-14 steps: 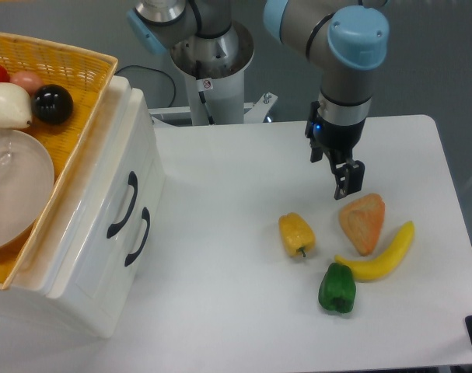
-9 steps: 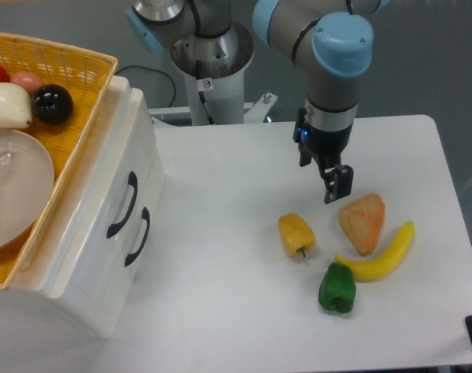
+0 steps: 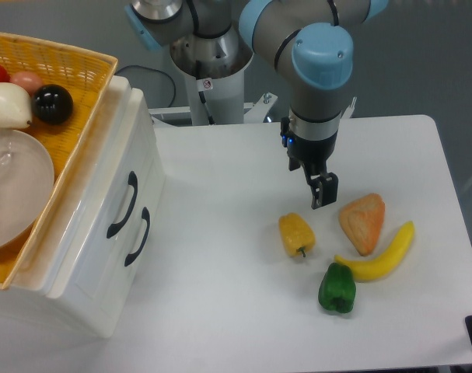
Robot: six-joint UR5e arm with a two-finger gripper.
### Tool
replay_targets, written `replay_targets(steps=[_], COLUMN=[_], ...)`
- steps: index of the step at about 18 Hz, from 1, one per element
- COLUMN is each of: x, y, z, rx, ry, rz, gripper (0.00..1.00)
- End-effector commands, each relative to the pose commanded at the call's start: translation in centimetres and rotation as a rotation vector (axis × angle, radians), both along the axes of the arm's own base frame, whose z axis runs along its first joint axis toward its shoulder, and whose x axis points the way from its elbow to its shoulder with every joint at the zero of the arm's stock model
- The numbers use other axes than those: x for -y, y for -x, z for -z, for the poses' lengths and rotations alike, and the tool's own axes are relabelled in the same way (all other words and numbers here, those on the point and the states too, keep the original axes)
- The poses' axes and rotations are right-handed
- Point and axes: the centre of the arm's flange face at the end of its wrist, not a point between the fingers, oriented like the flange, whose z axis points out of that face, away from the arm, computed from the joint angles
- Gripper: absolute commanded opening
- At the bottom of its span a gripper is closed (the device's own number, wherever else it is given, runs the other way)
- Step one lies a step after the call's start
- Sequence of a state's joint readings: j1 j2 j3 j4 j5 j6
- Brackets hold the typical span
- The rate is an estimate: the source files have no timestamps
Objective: Slide the top white drawer open
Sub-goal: 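Move the gripper away from the vegetables toward the white cabinet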
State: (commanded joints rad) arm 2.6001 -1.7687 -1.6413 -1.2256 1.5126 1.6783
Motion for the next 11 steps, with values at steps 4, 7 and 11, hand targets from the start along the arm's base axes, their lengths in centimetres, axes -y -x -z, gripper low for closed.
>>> replay_targets(steps=[4,7,11], x=[0.1,-0.2,-1.1], y=[-1.0,-1.6,-2.6], z=[0.4,1.2,2.0], rx=[0.043,0.079,0.267], ry=[0.016,0.002,-0.088], rz=[-0.033,-0.047,-0.344], gripper=[1.00,1.00,1.00])
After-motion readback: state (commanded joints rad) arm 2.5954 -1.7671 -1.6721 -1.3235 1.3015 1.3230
